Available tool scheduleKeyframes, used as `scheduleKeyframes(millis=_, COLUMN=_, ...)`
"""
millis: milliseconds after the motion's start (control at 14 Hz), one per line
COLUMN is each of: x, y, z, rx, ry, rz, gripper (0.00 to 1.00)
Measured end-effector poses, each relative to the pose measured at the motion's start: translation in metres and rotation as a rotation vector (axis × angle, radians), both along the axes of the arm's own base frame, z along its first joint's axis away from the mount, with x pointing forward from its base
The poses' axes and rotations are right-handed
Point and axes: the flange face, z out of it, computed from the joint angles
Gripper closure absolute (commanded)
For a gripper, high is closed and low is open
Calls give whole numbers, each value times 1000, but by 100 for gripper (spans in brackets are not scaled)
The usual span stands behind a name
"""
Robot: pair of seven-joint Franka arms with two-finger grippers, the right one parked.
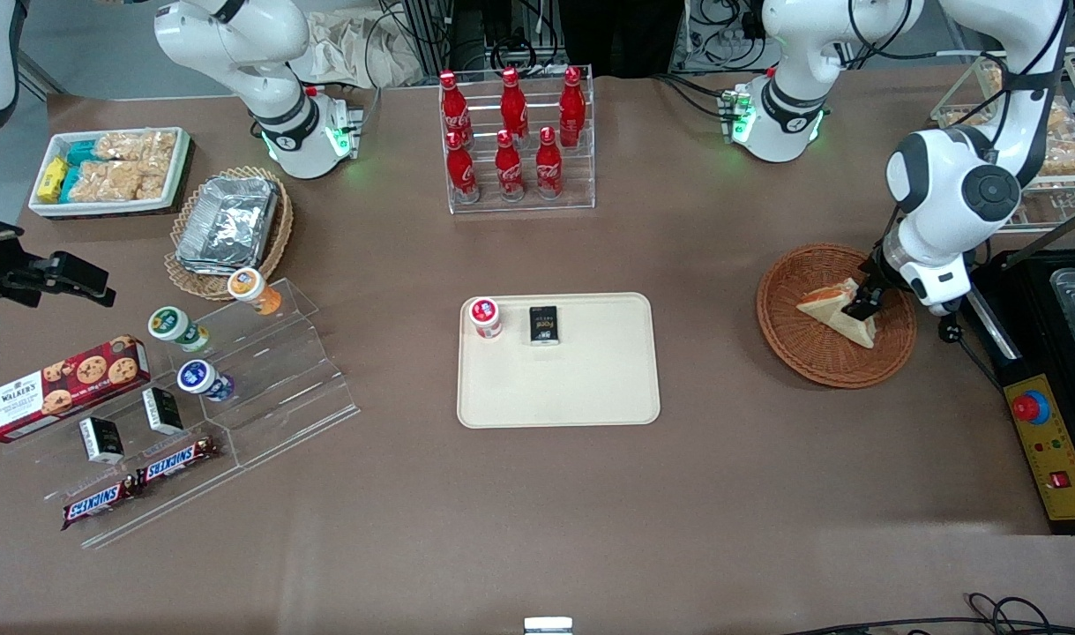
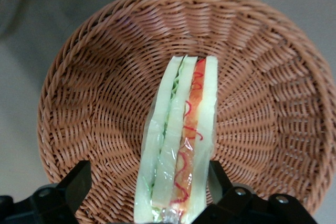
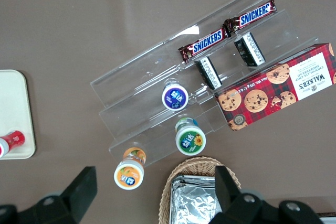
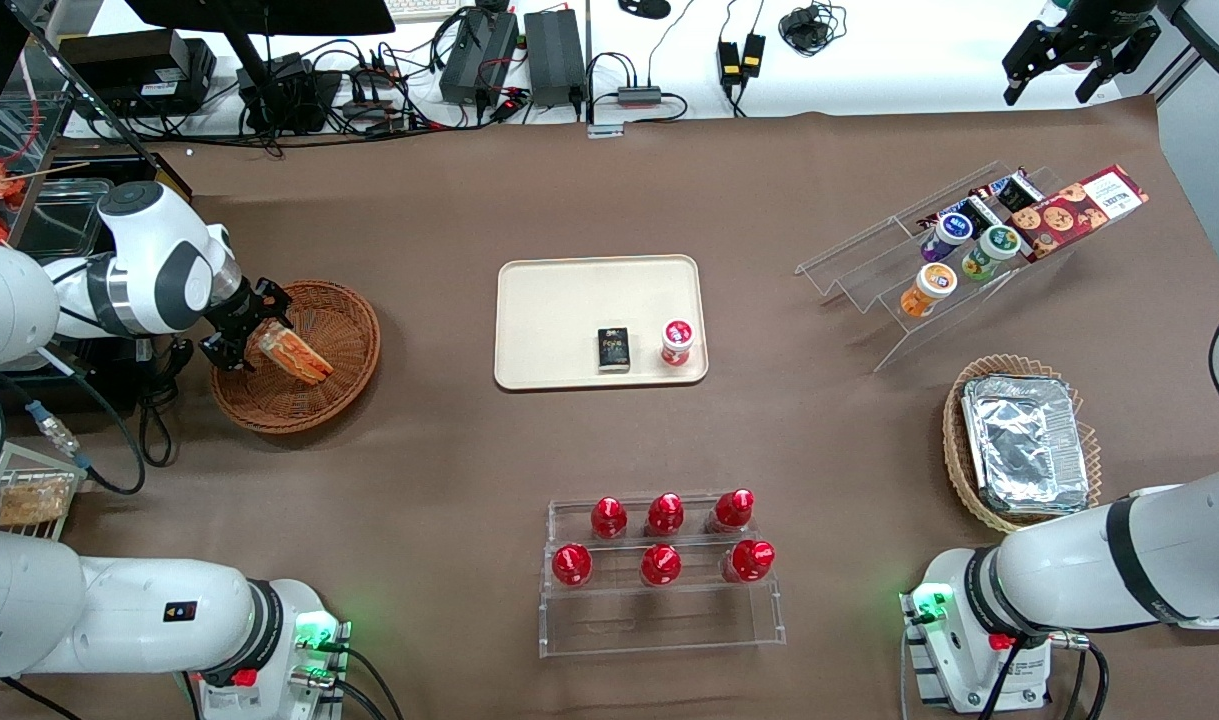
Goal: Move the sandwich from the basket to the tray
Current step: 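Lower the left gripper and close it on the wrapped sandwich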
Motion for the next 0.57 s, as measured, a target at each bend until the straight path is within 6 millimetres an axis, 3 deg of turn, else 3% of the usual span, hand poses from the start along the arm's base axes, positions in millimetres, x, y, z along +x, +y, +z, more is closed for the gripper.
scheduleKeyframes(millis=143, x=-2, y=-1, z=-9, rx=1, ry=1, rz=0, gripper=6)
scheduleKeyframes(millis=286, x=-1, y=-1, z=-19, rx=3, ry=-4, rz=21, gripper=29)
scheduleKeyframes(millis=357, x=-1, y=-3, z=-24, rx=6, ry=-4, rz=39, gripper=55)
scheduleKeyframes(millis=429, x=0, y=-5, z=-30, rx=8, ry=-5, rz=55, gripper=95)
scheduleKeyframes(millis=571, x=2, y=-13, z=-35, rx=10, ry=0, rz=61, gripper=100)
